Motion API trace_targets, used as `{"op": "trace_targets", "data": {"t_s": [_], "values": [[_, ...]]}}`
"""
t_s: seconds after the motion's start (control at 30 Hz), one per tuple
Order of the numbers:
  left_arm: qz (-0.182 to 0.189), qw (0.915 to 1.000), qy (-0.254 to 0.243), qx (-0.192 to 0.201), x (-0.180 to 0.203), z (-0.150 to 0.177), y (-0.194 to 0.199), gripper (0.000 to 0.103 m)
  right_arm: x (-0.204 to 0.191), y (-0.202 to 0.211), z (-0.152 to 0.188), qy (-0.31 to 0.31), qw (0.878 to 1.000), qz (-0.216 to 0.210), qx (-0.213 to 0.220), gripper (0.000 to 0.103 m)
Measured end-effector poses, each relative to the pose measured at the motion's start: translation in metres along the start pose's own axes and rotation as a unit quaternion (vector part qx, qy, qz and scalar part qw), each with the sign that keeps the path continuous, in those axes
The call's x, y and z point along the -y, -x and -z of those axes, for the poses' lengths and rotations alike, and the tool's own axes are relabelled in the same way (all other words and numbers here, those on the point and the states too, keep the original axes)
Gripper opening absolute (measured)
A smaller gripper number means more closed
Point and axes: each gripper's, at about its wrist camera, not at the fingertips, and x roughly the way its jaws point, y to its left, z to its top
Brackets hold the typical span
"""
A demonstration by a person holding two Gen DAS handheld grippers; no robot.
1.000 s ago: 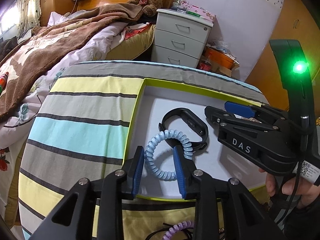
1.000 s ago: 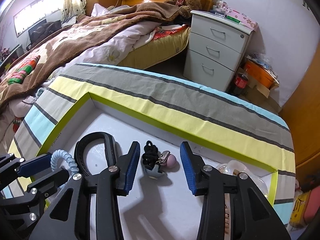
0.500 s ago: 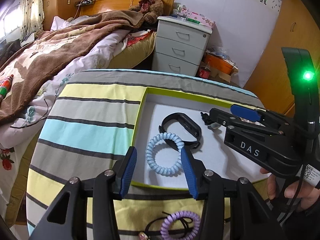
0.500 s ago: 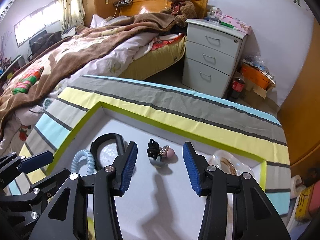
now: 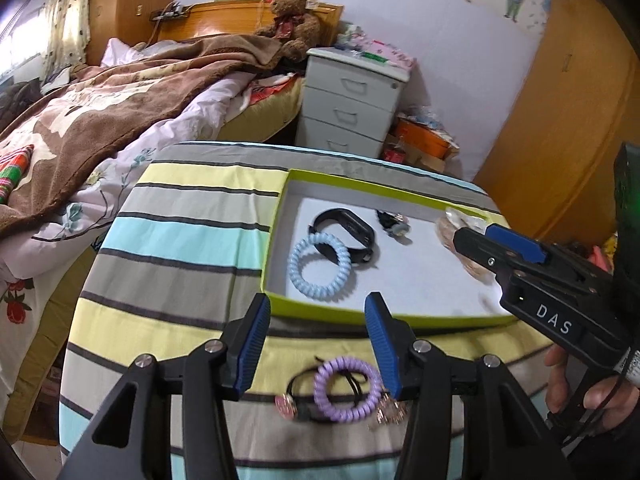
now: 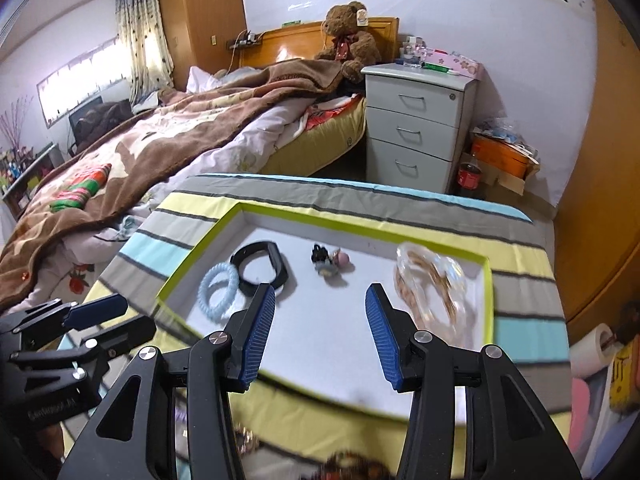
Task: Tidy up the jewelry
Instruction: 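Withdraw both grippers from the green box toward the remaining jewelry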
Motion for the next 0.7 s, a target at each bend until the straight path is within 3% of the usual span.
{"op": "trace_targets", "data": {"t_s": [0.2,0.43,0.53,0.7], "values": [[0.012,0.9999,-0.008,-0.001,-0.004,0.021,0.017,0.057,0.011,0.023,0.034,-0.020,1.000,0.010,-0.001,0.048],[0.033,0.9992,-0.014,-0.019,-0.009,0.048,0.025,0.062,0.024,0.029,0.080,-0.060,0.997,0.025,-0.034,0.048],[0.039,0.9988,-0.016,-0.024,-0.010,0.057,0.028,0.062,0.021,0.036,0.094,-0.068,0.995,0.063,-0.024,0.048],[0.030,0.9993,0.009,-0.021,-0.022,0.065,0.030,0.062,0.009,0.036,0.096,-0.053,0.998,0.027,-0.028,0.048]]}}
